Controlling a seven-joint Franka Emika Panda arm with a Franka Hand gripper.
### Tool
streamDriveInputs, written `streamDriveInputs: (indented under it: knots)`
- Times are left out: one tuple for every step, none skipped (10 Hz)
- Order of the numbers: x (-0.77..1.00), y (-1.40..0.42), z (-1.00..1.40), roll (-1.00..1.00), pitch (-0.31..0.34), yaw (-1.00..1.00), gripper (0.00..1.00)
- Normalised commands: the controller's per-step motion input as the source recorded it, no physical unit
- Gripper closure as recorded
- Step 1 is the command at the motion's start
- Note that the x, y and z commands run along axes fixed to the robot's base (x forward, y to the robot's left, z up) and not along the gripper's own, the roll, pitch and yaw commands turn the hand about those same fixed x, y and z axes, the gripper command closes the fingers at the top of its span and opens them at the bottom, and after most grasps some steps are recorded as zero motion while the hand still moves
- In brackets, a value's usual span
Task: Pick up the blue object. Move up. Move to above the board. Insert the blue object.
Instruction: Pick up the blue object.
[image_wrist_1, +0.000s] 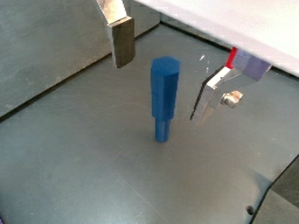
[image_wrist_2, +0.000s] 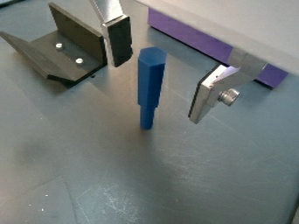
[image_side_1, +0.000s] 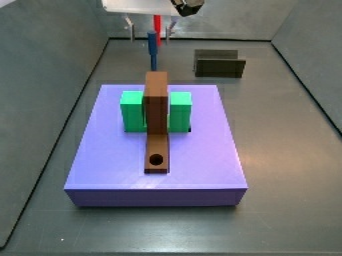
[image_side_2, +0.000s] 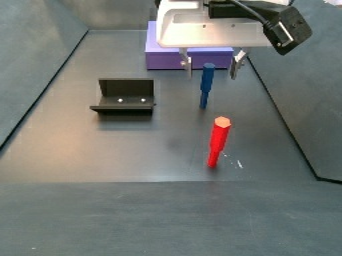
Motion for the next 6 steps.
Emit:
streamDriveInputs:
  knots:
    - [-0.03, 0.01, -0.04, -0.01, -0.013, 0.0, 0.0]
    - [0.0, 0.0, 0.0, 0.0, 0.0, 0.0, 0.0]
    - [0.0, 0.0, 0.0, 0.0, 0.0, 0.0, 1.0]
    - [0.0, 0.0, 0.0, 0.0, 0.0, 0.0, 1.0]
    - [0.0, 0.0, 0.0, 0.0, 0.0, 0.0, 1.0]
    - [0.0, 0.0, 0.0, 0.0, 0.0, 0.0, 1.0]
